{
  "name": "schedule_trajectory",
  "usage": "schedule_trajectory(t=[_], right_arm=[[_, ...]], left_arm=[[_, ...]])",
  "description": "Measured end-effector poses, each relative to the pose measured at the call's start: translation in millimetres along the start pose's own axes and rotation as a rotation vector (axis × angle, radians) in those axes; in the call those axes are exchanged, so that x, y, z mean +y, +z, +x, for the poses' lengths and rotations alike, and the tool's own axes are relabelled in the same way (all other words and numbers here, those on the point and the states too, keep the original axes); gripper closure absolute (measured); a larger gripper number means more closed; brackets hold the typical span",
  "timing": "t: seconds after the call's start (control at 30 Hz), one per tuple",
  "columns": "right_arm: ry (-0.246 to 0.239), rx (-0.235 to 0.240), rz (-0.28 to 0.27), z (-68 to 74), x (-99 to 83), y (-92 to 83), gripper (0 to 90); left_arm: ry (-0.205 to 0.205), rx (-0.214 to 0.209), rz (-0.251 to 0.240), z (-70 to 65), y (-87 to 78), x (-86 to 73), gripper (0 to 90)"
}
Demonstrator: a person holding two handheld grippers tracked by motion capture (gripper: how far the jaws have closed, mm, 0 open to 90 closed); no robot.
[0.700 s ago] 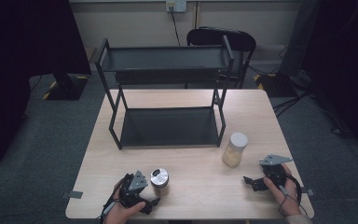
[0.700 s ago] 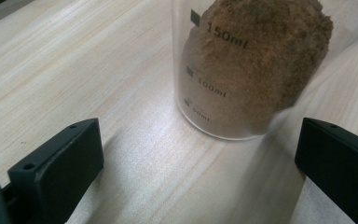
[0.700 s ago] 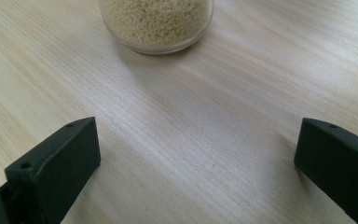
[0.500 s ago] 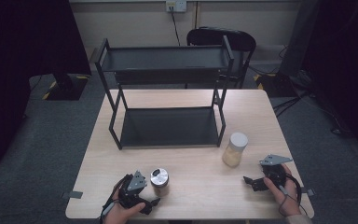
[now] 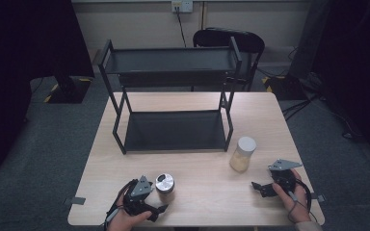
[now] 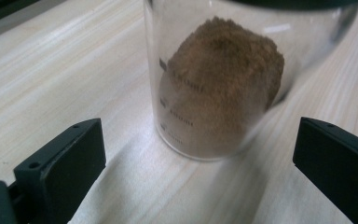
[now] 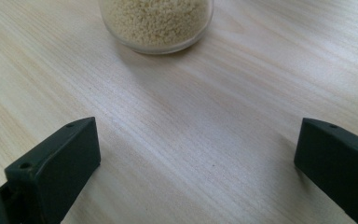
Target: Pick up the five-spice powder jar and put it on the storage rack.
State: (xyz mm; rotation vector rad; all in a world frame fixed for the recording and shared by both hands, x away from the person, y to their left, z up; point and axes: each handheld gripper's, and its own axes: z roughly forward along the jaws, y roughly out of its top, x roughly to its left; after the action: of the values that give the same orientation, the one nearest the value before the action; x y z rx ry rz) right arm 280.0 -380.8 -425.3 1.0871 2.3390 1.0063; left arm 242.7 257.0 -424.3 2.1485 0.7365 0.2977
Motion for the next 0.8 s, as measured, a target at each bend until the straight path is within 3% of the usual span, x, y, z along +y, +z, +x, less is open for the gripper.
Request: schedule_trajectory(t=[0.5, 0.8], right_arm=[[0.0, 0.0, 0.0, 0.1, -0.1, 0.0, 0.0], [0.0, 0.0, 0.0, 0.1, -0.1, 0.0, 0.0]], left_arm=[[-0.038, -0.027, -0.026, 1.1, 12.1, 6.5, 1.8], [-0.052, -0.029, -0.063, 2.2, 17.8, 7.5, 11.6]])
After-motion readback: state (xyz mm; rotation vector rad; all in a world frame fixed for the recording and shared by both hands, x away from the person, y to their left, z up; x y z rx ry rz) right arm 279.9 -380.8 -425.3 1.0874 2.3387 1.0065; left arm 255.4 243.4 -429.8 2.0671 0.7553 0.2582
